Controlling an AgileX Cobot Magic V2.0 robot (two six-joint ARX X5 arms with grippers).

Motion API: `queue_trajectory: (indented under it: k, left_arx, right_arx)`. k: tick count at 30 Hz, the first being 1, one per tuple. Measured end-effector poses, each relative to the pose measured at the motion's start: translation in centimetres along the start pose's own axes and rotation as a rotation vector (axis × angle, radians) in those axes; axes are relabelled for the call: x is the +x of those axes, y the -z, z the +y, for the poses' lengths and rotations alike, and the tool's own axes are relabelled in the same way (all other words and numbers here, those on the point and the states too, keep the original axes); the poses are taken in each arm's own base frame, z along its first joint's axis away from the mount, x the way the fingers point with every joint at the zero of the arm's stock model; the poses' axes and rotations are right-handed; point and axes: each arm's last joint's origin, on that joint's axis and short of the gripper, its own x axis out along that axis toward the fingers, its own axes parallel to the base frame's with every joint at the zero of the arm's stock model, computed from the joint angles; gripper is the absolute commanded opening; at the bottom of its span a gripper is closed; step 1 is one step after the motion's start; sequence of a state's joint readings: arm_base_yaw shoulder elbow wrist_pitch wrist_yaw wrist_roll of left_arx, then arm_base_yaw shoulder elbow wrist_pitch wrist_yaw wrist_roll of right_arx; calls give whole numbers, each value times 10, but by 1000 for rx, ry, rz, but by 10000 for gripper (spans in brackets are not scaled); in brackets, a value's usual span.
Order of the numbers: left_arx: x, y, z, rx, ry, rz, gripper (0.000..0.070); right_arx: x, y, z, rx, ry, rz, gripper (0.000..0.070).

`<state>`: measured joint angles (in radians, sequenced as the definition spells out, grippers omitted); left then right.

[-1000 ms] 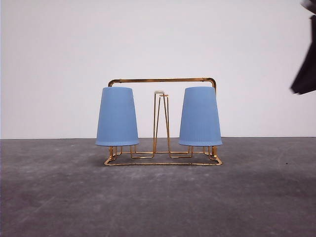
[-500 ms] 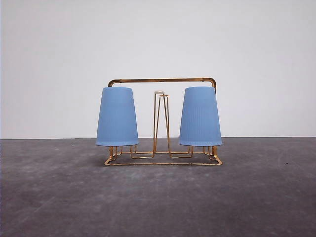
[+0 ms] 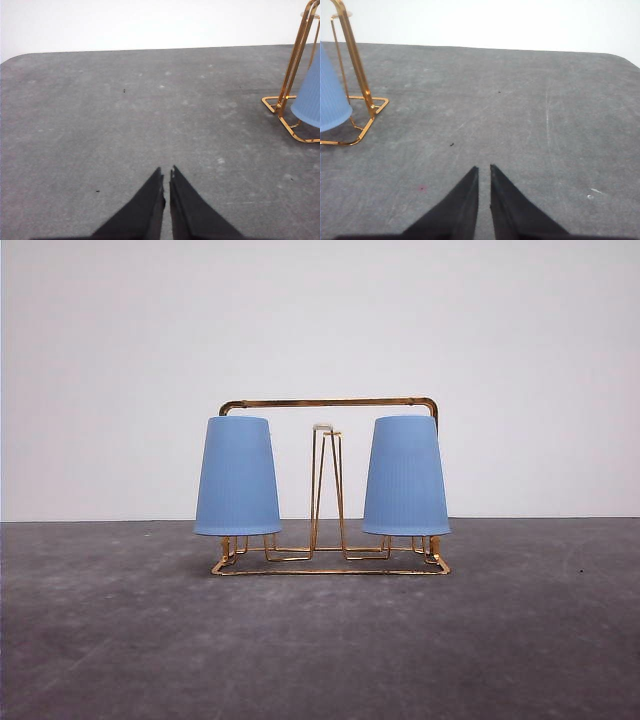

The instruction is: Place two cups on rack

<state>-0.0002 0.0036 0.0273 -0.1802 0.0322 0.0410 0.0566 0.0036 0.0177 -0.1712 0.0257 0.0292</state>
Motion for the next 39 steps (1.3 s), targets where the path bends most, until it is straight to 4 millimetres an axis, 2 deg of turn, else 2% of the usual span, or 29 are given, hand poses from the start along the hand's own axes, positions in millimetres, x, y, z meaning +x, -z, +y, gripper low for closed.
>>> queue_trajectory:
  k: [39]
  left_arx:
    - [0,0,0,0,0,0,0]
  right_arx:
    - [0,0,0,0,0,-2,42]
